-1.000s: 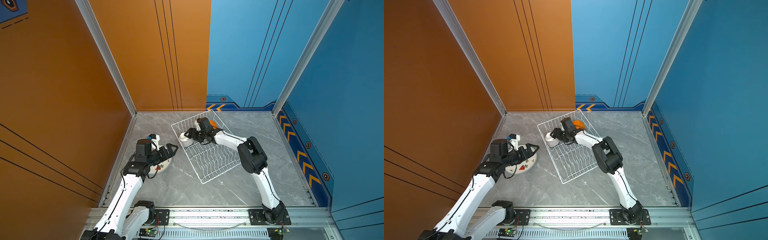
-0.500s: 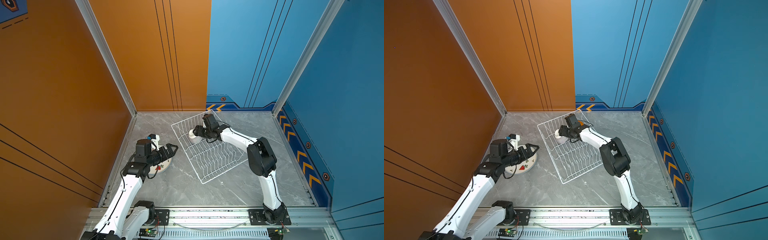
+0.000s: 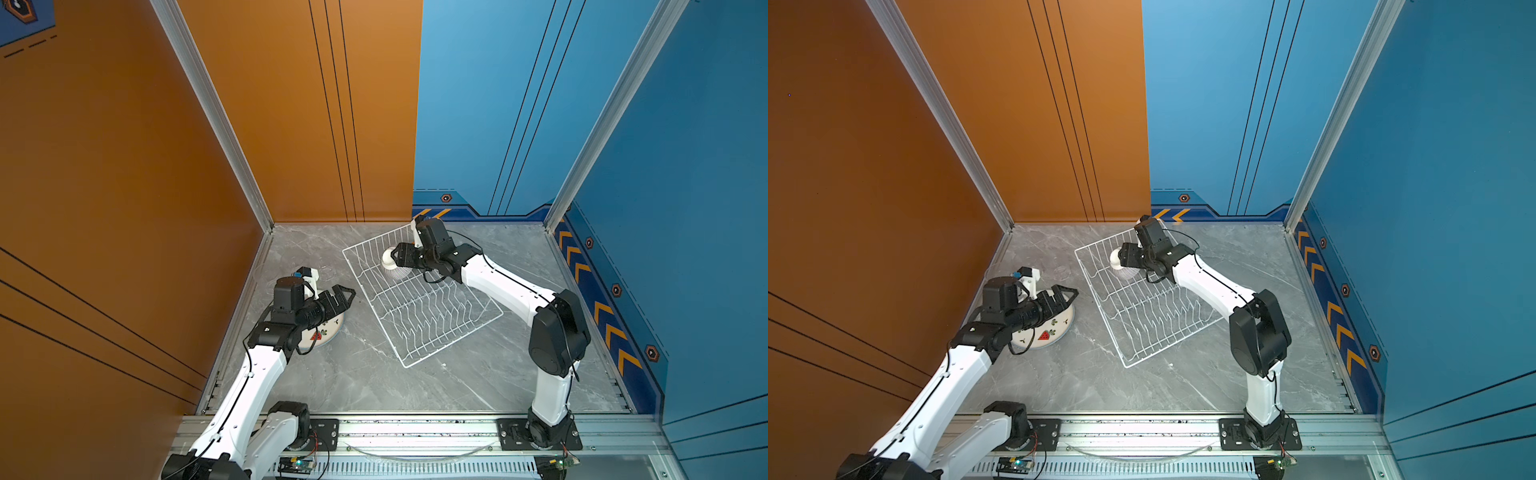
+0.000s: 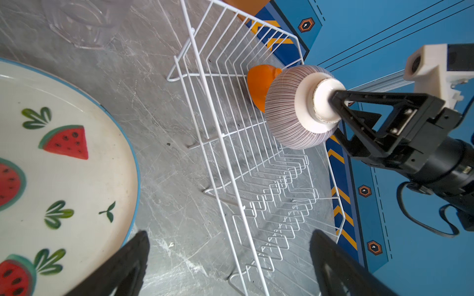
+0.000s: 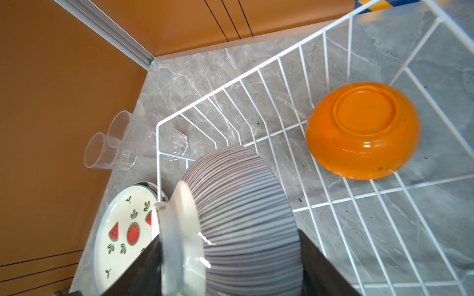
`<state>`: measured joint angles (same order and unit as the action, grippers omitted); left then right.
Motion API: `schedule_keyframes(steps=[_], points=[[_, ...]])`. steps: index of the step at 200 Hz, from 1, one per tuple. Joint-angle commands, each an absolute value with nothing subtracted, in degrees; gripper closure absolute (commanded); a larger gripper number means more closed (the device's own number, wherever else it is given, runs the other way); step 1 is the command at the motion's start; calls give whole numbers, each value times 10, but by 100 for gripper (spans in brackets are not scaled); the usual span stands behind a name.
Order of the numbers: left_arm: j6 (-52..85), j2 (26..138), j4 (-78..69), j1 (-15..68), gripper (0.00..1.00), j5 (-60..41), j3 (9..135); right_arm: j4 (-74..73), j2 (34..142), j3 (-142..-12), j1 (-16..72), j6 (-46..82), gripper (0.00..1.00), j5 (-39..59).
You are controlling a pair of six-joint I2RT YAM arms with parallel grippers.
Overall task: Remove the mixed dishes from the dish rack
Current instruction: 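Lift the striped bowl toward the left gripper while the left reaches over the rack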
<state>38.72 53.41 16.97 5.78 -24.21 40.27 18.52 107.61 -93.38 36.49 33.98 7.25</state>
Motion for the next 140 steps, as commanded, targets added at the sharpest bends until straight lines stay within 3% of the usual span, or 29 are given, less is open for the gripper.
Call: schedule_keyframes(steps=[1,28,81,140], points=[[422,541,112,72,2,-226,411,151,1026,-913,368,368,43,111],[459,572,23,88,1,-227,412,104,984,-868,359,413,43,156],[530,646,-173,121,35,-254,417,26,932,-813,339,489,43,200],[574,730,-372,178,38,-252,423,-92,897,-750,330,593,44,167]])
